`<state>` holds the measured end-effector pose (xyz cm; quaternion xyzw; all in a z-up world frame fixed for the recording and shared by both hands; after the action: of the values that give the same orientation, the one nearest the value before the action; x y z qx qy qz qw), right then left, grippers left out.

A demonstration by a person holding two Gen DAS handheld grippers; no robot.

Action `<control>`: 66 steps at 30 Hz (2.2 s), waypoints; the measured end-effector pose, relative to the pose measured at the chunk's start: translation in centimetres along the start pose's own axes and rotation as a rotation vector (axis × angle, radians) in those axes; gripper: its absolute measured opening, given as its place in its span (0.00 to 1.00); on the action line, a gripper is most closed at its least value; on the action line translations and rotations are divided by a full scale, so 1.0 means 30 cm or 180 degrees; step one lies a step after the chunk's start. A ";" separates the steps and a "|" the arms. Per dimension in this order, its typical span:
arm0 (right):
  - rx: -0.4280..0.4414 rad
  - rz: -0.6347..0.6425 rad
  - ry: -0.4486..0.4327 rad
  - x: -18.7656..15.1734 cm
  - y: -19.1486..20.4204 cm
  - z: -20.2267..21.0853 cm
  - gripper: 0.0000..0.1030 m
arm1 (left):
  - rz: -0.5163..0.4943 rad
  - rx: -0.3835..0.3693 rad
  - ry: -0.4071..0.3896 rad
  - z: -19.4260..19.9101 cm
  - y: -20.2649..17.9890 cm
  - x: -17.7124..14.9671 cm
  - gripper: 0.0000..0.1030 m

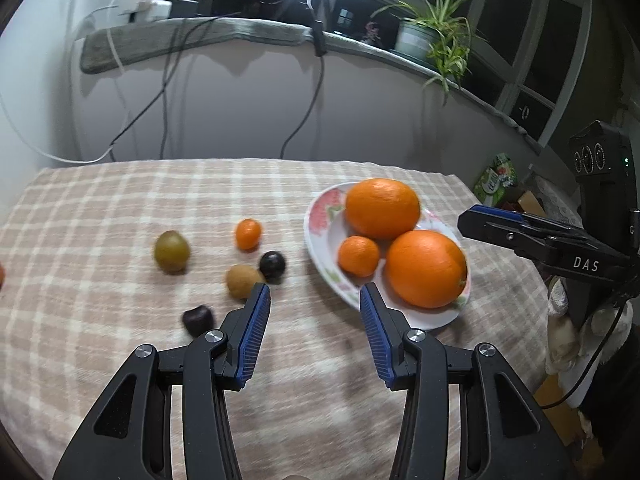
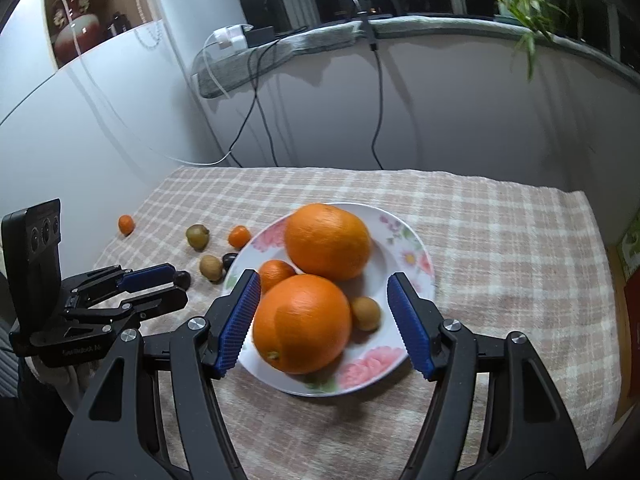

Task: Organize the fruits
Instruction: 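Grasp a dark plum with the left tool while the right tool grasps another brown kiwi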

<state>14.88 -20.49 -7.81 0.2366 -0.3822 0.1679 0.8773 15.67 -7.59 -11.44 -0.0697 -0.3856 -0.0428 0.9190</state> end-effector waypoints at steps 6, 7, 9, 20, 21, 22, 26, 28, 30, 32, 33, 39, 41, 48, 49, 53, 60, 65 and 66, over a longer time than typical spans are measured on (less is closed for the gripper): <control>0.0074 0.0173 0.0094 0.014 0.064 -0.038 0.67 | 0.0111 0.0134 0.0012 0.016 0.096 -0.026 0.44; 0.0099 0.0210 0.0115 0.016 0.078 -0.046 0.67 | 0.0133 0.0159 0.0019 0.017 0.116 -0.033 0.44; 0.0130 0.0284 0.0160 0.020 0.106 -0.065 0.67 | 0.0165 0.0191 0.0032 0.017 0.141 -0.043 0.44; 0.0375 0.0579 0.0455 0.041 0.231 -0.209 0.65 | 0.0248 0.0261 0.0127 -0.021 0.222 -0.080 0.44; 0.0396 0.0610 0.0491 0.040 0.243 -0.223 0.61 | 0.0249 0.0255 0.0132 -0.023 0.224 -0.081 0.44; 0.0421 0.0638 0.0533 0.038 0.253 -0.238 0.56 | 0.0253 0.0245 0.0139 -0.025 0.226 -0.083 0.44; 0.0482 0.0772 0.0698 0.031 0.295 -0.305 0.49 | 0.0254 0.0215 0.0158 -0.035 0.230 -0.084 0.42; 0.0537 0.0809 0.0796 0.026 0.308 -0.340 0.43 | 0.0249 0.0196 0.0172 -0.043 0.229 -0.082 0.40; 0.0550 0.0851 0.0878 0.021 0.318 -0.371 0.41 | 0.0233 0.0186 0.0176 -0.047 0.226 -0.081 0.38; 0.0540 0.0926 0.0971 0.014 0.327 -0.405 0.39 | 0.0210 0.0180 0.0181 -0.054 0.223 -0.078 0.37; 0.0540 0.0958 0.1013 0.011 0.331 -0.419 0.37 | 0.0205 0.0182 0.0186 -0.057 0.224 -0.078 0.36; 0.0489 0.1112 0.1238 -0.007 0.336 -0.494 0.32 | 0.0193 0.0175 0.0222 -0.079 0.230 -0.077 0.34; 0.0479 0.1143 0.1299 -0.013 0.335 -0.516 0.32 | 0.0182 0.0175 0.0240 -0.085 0.230 -0.081 0.34; 0.0410 0.1220 0.1452 -0.036 0.338 -0.557 0.32 | 0.0168 0.0175 0.0287 -0.109 0.233 -0.083 0.34; 0.0388 0.1238 0.1464 -0.038 0.338 -0.561 0.32 | 0.0161 0.0176 0.0295 -0.112 0.231 -0.083 0.34; 0.0320 0.1308 0.1491 -0.036 0.338 -0.571 0.32 | 0.0115 0.0199 0.0353 -0.135 0.224 -0.089 0.32; 0.0171 0.1479 0.1524 -0.040 0.340 -0.585 0.28 | 0.0117 0.0227 0.0383 -0.162 0.227 -0.089 0.27; 0.0130 0.1569 0.1548 -0.043 0.347 -0.590 0.28 | 0.0073 0.0252 0.0366 -0.176 0.223 -0.081 0.22; 0.0126 0.1574 0.1544 -0.042 0.348 -0.590 0.28 | 0.0075 0.0251 0.0364 -0.177 0.223 -0.079 0.22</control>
<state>19.56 -2.34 -16.32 0.1070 -0.2050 0.4341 0.8707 18.64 -1.77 -17.46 -0.0354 -0.3330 -0.0207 0.9420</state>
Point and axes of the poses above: each gripper's, at about its wrist camera, not at the fingertips, and z roughly against the way its jaws point, y to its left, x to its top, the point moved 8 cm from there along -z, roughly the way its jaws point, and after that the axes turned 13 degrees about x, right-handed, at the moved point
